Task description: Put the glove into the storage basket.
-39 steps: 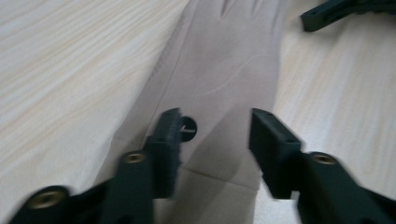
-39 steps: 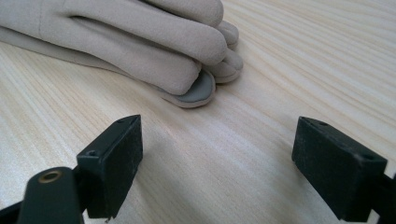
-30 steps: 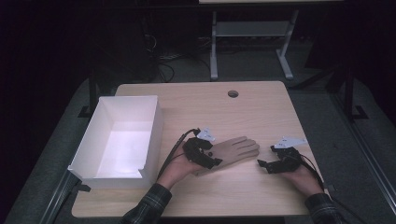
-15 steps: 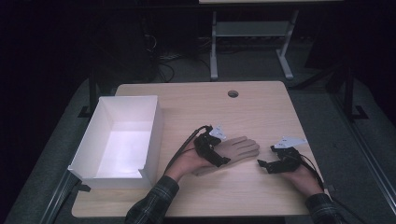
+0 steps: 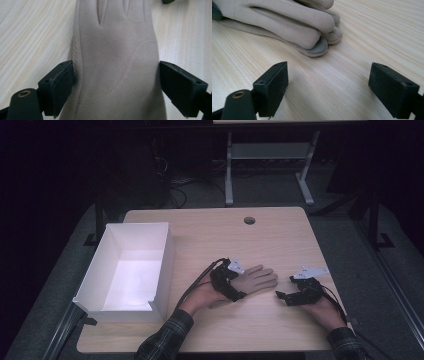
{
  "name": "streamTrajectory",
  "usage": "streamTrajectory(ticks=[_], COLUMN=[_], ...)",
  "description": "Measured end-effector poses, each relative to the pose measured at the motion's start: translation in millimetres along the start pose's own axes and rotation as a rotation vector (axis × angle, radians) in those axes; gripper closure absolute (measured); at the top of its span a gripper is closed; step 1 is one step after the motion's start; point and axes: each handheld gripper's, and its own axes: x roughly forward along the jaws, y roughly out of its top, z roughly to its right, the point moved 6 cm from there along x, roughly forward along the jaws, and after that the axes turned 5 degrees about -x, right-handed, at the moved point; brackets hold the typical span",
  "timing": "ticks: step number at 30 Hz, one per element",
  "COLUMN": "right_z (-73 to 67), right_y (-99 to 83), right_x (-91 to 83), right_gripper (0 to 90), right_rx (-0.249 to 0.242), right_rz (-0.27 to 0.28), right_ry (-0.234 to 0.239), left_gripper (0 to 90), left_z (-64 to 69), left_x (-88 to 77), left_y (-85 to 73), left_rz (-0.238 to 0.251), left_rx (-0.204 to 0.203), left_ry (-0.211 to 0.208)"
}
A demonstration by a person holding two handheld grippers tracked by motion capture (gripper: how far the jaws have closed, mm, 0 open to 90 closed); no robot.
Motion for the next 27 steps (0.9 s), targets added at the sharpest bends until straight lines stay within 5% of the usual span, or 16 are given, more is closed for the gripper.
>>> streamTrajectory(ticks=[5, 14, 23, 27], right_z=[-0.1, -0.1, -0.1, -0.1], right_y=[0.0, -0.1, -0.1, -0.1], right_x=[0.0, 0.0, 0.0, 0.0], right_gripper=[15.8, 15.8, 15.8, 15.8], right_rx=[0.001, 0.0, 0.0, 0.001], right_rz=[0.0, -0.001, -0.001, -0.001], right_ry=[0.0, 0.0, 0.0, -0.001], left_gripper=[14.4, 16.7, 51.5, 61.9], left_z=[-0.6, 0.6, 1.2, -1.3], left_x=[1.1, 1.6, -6.8, -9.1], left_y=[-1.5, -3.2, -4.2, -4.6], left_rz=[-0.022, -0.017, -0.023, -0.02], left_rx=[0.042, 0.031, 0.033, -0.001], left_ry=[0.037, 0.06, 0.087, 0.083])
